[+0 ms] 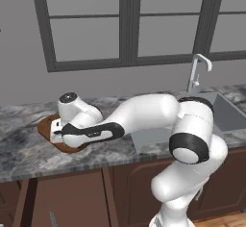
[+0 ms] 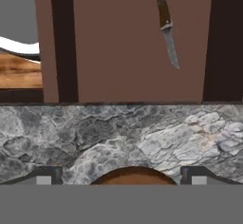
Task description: Open the drawer on the left and place the cutting tools on the cutting board.
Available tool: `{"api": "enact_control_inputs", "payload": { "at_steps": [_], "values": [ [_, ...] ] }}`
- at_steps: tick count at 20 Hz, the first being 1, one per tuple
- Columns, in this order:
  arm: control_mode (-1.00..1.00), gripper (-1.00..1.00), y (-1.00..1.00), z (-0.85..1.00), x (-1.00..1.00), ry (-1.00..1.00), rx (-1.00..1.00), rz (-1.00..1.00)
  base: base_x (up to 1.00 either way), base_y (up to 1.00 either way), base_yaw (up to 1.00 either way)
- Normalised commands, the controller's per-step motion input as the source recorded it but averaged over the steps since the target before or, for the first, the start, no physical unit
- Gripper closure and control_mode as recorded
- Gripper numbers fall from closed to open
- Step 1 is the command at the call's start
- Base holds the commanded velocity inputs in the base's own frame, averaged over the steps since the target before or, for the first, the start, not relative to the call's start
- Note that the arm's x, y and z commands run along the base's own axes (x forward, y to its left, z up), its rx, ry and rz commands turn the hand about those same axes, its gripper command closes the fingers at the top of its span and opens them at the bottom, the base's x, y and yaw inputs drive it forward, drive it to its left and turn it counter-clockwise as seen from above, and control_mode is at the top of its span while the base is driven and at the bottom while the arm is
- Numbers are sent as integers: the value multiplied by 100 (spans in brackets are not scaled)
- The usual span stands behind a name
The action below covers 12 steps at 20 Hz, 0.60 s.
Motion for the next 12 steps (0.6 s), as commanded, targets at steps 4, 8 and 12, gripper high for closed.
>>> {"api": "enact_control_inputs", "payload": {
  "at_steps": [4, 8, 12],
  "values": [
    [-100, -100, 1, -40, -99, 23, 0, 21, 0, 0, 0],
    [-100, -100, 0, -85, -100, 18, 1, 24, 0, 0, 0],
    [-100, -100, 19, -53, -89, 23, -2, 19, 0, 0, 0]
  ]
}}
